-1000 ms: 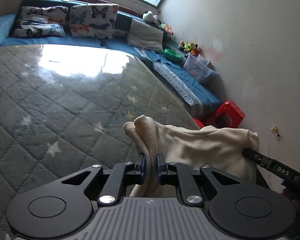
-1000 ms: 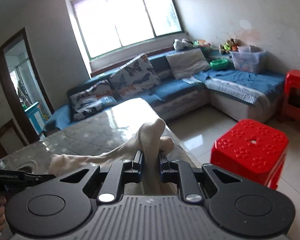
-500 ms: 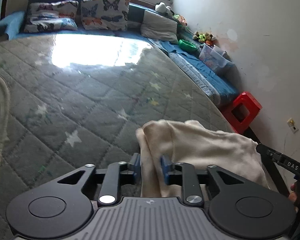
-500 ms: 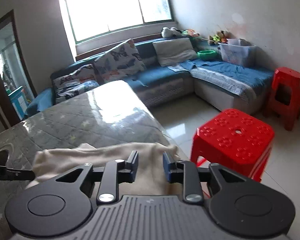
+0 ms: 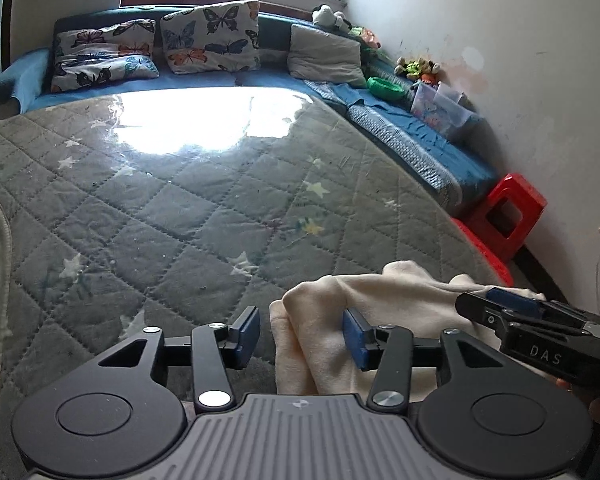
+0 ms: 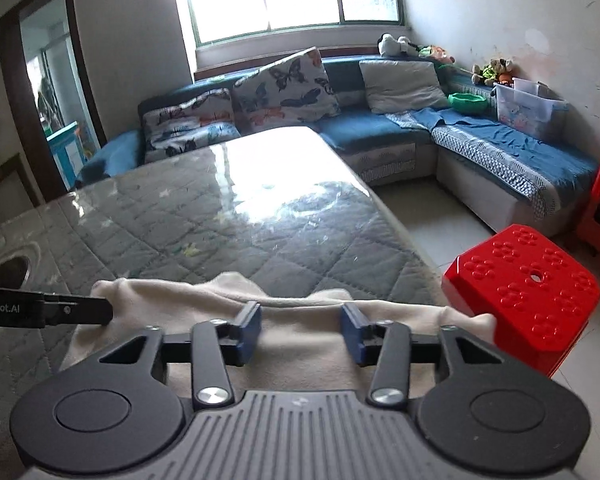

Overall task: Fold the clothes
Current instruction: 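Lower the folded sweatshirt onto the table and open both grippers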

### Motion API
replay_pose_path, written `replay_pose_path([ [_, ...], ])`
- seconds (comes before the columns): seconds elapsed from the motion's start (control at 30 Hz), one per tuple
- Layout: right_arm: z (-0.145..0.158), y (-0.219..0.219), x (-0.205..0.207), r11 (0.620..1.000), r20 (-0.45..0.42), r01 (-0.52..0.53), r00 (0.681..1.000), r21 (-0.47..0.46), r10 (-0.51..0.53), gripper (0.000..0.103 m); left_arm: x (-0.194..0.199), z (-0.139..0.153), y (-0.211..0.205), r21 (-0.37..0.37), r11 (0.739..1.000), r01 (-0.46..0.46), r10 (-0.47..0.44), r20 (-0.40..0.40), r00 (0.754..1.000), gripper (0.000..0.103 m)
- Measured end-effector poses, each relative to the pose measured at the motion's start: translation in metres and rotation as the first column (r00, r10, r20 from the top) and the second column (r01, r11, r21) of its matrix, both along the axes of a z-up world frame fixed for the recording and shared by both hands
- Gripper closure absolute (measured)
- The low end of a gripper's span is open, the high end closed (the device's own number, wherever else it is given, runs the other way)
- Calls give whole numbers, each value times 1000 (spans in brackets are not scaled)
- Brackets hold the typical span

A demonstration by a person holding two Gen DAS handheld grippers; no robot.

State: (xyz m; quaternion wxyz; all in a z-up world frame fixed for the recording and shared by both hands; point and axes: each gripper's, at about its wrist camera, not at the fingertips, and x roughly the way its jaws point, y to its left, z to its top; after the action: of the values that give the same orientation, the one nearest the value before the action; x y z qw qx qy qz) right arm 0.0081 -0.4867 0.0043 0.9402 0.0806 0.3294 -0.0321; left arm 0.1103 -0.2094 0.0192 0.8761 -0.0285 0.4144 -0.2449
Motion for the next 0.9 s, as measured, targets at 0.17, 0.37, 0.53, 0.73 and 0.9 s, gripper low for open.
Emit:
replay_pose_path([
  [0.17, -2, 5, -6, 1000, 11, 5, 1000, -24, -4, 36, -5, -1, 0, 34, 999, 4, -5, 33, 999, 48],
  [0.37, 7, 10, -22, 999, 41, 6, 999, -38, -4, 18, -17, 3, 4, 45, 999, -1, -2, 57, 998, 39],
  [0.53, 12, 18, -37, 999, 48, -1, 999, -41, 3, 5, -33, 5, 7, 62, 998, 6, -12, 87, 996, 30],
  [0.73, 15, 28, -55, 999, 51, -19, 998, -34, 21, 0, -52, 6, 12, 60, 998, -5, -1, 105, 994, 16],
  [0.9, 6, 40, -65, 999, 38, -28, 999, -41, 30, 0, -63, 6, 18, 61, 998, -15, 8, 120, 993, 9],
])
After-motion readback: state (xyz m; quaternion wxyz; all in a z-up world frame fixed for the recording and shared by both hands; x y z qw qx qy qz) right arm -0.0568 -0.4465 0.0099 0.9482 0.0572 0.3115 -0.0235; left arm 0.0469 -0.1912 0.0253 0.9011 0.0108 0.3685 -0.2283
